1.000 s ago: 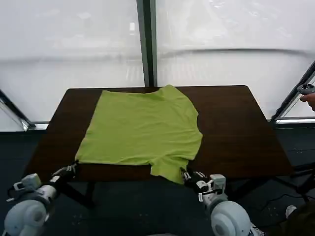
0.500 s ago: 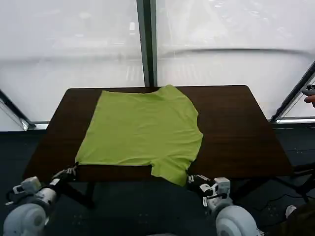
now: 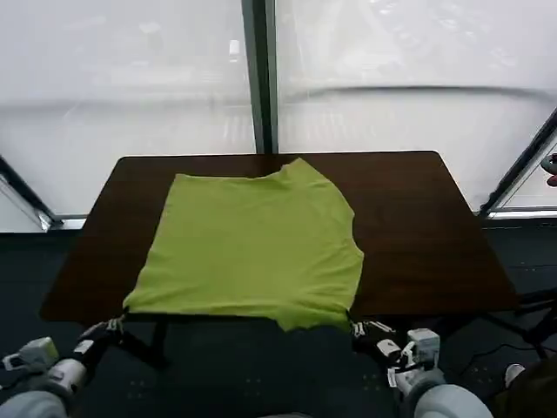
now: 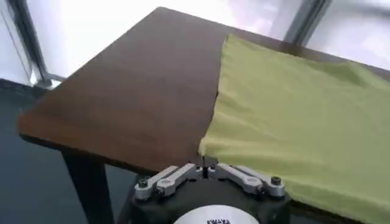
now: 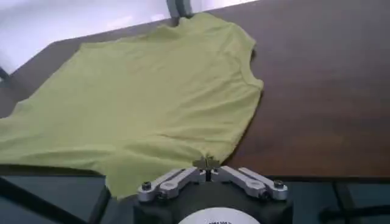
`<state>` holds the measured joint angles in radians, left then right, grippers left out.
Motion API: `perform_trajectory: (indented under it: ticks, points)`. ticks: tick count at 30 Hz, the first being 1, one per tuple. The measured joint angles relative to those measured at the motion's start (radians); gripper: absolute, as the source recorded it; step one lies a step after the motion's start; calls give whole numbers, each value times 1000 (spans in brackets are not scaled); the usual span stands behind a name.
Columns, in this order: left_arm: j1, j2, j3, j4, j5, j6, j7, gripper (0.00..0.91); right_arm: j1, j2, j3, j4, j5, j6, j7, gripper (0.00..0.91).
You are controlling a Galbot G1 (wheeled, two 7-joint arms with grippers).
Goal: Fold and organize the clothes.
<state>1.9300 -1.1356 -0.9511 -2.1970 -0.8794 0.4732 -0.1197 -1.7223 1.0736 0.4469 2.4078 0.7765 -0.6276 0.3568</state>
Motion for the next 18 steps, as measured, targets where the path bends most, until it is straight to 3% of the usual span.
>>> perform_trajectory:
  ticks: [9, 18]
  points:
    - [-60, -19, 8, -38, 0, 2, -6, 0, 142, 17, -20, -72, 17, 27, -19, 0]
    - [-235, 1, 69, -12, 3, 30, -43, 0, 299, 51, -76, -192, 3, 36, -17, 0]
